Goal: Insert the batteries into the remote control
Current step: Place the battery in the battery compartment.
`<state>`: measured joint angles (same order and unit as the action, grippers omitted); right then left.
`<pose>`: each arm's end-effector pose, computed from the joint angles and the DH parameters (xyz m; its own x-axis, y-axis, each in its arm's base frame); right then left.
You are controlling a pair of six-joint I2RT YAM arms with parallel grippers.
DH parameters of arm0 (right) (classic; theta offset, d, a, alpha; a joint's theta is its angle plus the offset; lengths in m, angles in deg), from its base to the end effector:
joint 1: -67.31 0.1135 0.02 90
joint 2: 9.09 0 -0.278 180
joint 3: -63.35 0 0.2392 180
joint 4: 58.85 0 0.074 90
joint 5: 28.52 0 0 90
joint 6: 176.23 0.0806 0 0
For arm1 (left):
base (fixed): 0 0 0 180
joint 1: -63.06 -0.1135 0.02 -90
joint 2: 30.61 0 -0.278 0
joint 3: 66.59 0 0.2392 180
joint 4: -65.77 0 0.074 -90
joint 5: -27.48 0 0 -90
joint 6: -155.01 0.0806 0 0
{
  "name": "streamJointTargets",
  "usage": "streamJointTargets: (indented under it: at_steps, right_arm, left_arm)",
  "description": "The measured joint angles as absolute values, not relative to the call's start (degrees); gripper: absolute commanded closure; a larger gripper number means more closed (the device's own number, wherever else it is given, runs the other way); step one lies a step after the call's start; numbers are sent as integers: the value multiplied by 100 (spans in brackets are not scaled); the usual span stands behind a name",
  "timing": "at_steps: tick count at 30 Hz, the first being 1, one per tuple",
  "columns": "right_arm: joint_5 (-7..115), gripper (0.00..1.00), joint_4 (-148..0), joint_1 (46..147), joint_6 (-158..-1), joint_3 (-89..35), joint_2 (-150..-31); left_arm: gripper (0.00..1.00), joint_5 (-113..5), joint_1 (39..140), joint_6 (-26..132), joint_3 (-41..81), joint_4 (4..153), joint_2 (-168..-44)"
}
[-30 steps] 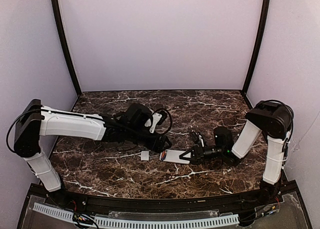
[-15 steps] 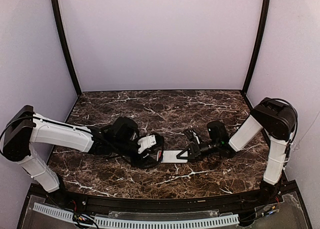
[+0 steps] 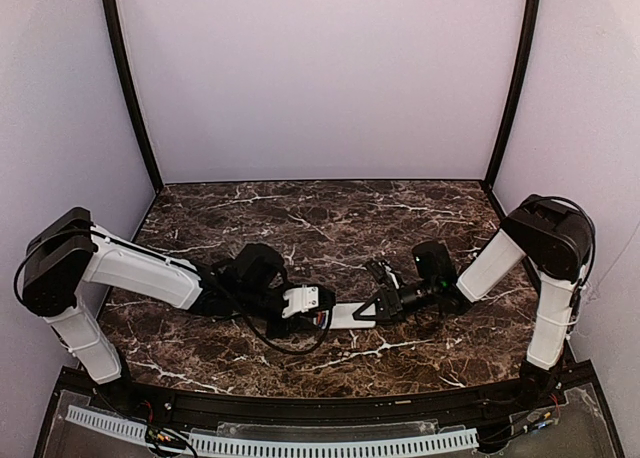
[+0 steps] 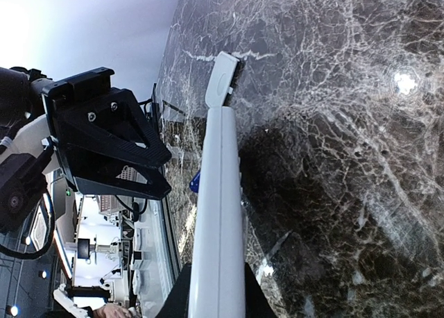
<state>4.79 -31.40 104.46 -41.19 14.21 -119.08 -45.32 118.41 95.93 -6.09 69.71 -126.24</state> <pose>0.2226 0.2531 0.1007 -0.9382 -0.2233 -0.2644 -0.3168 0.2468 0.9158 0.1852 -0.3098 0.1573 0.1635 0.6268 -0.7618 0.9703 0.0375 0.2390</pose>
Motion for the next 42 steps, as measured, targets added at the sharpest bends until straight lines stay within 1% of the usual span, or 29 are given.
streamJointTargets:
  at_steps: [18,30,42]
  right_arm:
    - [466,100,-3151,10446,-4117,1421,-11908]
    - [466,100,-3149,10446,-4117,1421,-11911]
    - [451,100,-3166,10426,-4117,1419,-11911]
  left_arm:
    - [79,-4559,11896,9940,-550,6927,-12965]
    - [87,-4801,11922,10008,-327,6931,-13125]
    - [89,-4981,11922,10045,-143,7012,-13304]
